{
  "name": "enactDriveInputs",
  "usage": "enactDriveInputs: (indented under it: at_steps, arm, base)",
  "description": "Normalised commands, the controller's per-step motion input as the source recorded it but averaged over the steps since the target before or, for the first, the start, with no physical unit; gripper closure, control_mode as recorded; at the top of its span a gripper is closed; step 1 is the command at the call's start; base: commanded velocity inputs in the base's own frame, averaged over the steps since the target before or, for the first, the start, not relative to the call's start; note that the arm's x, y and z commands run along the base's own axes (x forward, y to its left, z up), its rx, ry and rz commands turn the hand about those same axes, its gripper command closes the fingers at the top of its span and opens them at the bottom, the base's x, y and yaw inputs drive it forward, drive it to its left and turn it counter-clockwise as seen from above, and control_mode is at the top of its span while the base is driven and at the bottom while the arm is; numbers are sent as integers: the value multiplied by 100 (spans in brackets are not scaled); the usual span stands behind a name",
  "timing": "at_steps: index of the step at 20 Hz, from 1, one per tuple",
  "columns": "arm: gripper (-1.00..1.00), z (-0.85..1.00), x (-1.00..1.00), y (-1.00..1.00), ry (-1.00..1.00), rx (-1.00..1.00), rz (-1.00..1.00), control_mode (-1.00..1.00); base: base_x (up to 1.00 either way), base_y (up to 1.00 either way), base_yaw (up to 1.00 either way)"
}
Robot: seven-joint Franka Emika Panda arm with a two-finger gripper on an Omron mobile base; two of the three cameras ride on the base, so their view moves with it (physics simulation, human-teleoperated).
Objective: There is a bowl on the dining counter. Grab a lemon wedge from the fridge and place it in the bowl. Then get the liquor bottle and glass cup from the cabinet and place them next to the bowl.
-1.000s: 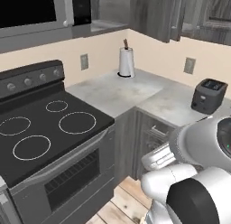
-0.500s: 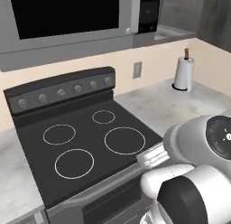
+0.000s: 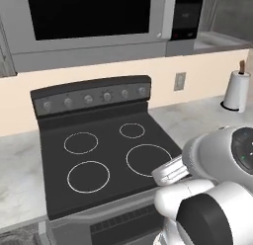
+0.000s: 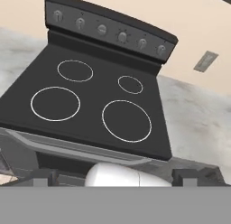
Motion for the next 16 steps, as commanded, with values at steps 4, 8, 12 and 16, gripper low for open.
enactDriveInputs:
  at_steps: [4, 8, 12, 16]
  arm:
    - [-100, 0, 0, 0, 0, 0, 0, 100]
    - [-100, 0, 0, 0, 0, 0, 0, 100]
    - [-100, 0, 0, 0, 0, 0, 0, 100]
    - [-100, 0, 0, 0, 0, 0, 0, 100]
  base:
    - [59, -45, 27]
    - [62, -57, 17]
    - [55, -63, 4]
    - [52, -67, 0]
